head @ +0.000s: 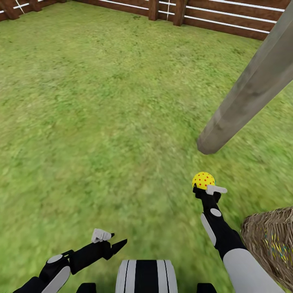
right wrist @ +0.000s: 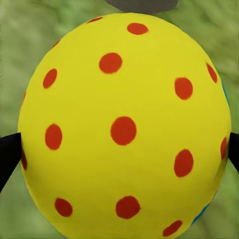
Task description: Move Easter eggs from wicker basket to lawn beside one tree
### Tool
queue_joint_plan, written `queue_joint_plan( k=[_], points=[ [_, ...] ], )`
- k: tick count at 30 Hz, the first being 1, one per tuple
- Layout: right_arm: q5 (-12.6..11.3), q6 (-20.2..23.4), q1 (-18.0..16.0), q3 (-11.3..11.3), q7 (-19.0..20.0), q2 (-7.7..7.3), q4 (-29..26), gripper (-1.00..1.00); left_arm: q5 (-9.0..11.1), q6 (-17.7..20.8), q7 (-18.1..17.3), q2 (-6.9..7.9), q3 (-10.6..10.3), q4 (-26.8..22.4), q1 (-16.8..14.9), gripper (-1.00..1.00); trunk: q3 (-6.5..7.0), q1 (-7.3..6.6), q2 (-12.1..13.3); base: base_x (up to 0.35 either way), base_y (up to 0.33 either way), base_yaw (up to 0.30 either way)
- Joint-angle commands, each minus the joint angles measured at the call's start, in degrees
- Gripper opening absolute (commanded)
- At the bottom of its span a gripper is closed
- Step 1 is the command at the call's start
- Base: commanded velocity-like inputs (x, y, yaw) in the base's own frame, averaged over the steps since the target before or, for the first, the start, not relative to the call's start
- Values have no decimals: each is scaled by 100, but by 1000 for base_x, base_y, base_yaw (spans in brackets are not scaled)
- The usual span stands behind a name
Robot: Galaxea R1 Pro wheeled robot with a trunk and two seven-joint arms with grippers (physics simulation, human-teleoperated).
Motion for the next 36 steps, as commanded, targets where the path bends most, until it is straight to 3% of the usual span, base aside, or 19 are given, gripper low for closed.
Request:
queue_joint_plan(
  k=[1,20,26,36],
  points=[
    [-49,-29,-2,6,-8,0,3,-100,60,41,-1,3,-3,-2,-3,100,-25,2,-3,0,0,0],
    [-49,-68,-2,-19,-8,-3,3,-100,60,41,-10,27,3,-17,-3,100,-379,43,-24,0,0,0],
    [-49,-402,-2,24,-8,-3,35,-100,60,41,-10,23,-1,-19,-3,100,-379,43,-24,0,0,0],
    [-49,-425,-2,25,-8,-3,39,-100,60,41,-12,29,-2,-19,-2,100,-538,59,-32,0,0,18]
  ],
)
